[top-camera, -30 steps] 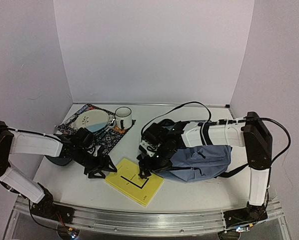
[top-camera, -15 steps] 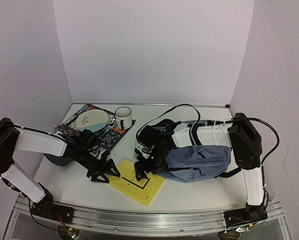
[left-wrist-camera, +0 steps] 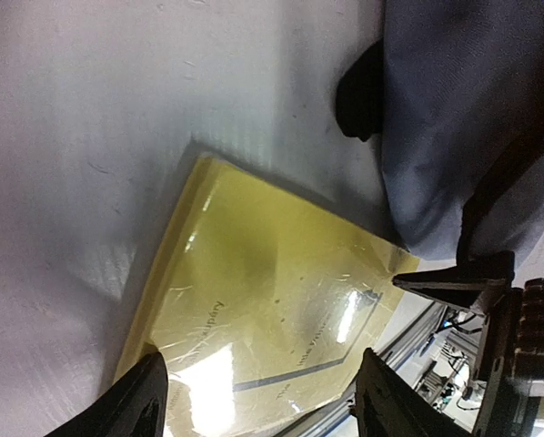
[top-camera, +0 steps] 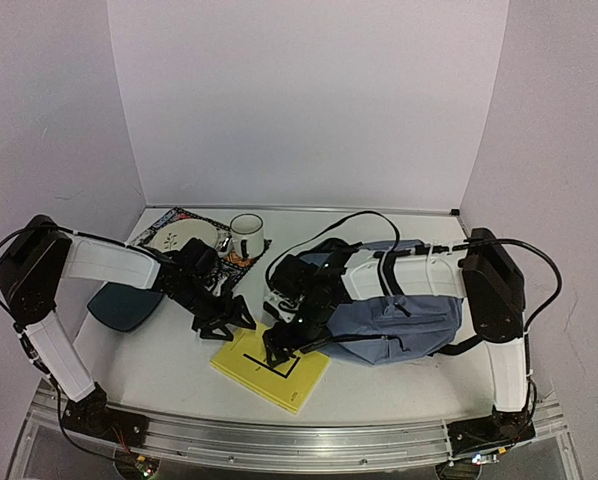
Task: Pack the student bag
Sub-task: Adjust the book at the center of the board.
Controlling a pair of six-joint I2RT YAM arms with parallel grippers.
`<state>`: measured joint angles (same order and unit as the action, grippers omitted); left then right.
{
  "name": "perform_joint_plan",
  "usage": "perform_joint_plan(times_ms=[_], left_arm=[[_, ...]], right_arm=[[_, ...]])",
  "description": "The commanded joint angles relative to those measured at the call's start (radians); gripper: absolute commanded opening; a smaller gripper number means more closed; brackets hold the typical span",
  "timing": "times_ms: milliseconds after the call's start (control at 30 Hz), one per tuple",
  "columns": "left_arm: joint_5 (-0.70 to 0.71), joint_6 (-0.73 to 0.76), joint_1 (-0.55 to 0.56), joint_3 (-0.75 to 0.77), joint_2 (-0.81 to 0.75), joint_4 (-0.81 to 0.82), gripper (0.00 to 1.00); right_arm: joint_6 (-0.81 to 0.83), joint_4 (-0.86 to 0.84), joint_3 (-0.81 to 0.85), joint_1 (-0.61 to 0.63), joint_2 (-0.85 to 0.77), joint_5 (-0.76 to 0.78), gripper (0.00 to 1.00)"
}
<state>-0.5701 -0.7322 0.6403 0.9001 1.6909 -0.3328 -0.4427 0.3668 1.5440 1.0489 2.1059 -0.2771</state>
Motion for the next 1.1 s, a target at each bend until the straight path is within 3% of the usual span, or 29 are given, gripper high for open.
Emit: perform_joint_plan(times_ms=[0,167,467,767,1067], left_arm=[[0.115,0.020,-0.007,0.016,-0.061,-0.047,0.72],[0.172,-0.012,-0.007,-0.049,-0.216,-0.179,0.72],[0.065,-0.117,0.012,-0.223,-0.389,-0.209,0.69],[-0.024,-0.103,0.051,-0.229,-0.295,-0.133,0.64],[-0.071,-0.096,0.060,-0.212,-0.131,0.011,0.59]], right_arm=[[0.012,0.060,0.038,-0.029,-0.064,0.051,0.91],[0.048,0.061,0.081,-0.058,-0.020,0.038,0.93],[0.079,0.061,0.146,-0.069,0.083,-0.006,0.93],[0.084,0.061,0.158,-0.069,0.136,-0.025,0.91],[0.020,0.015,0.052,-0.068,0.087,-0.108,0.87]])
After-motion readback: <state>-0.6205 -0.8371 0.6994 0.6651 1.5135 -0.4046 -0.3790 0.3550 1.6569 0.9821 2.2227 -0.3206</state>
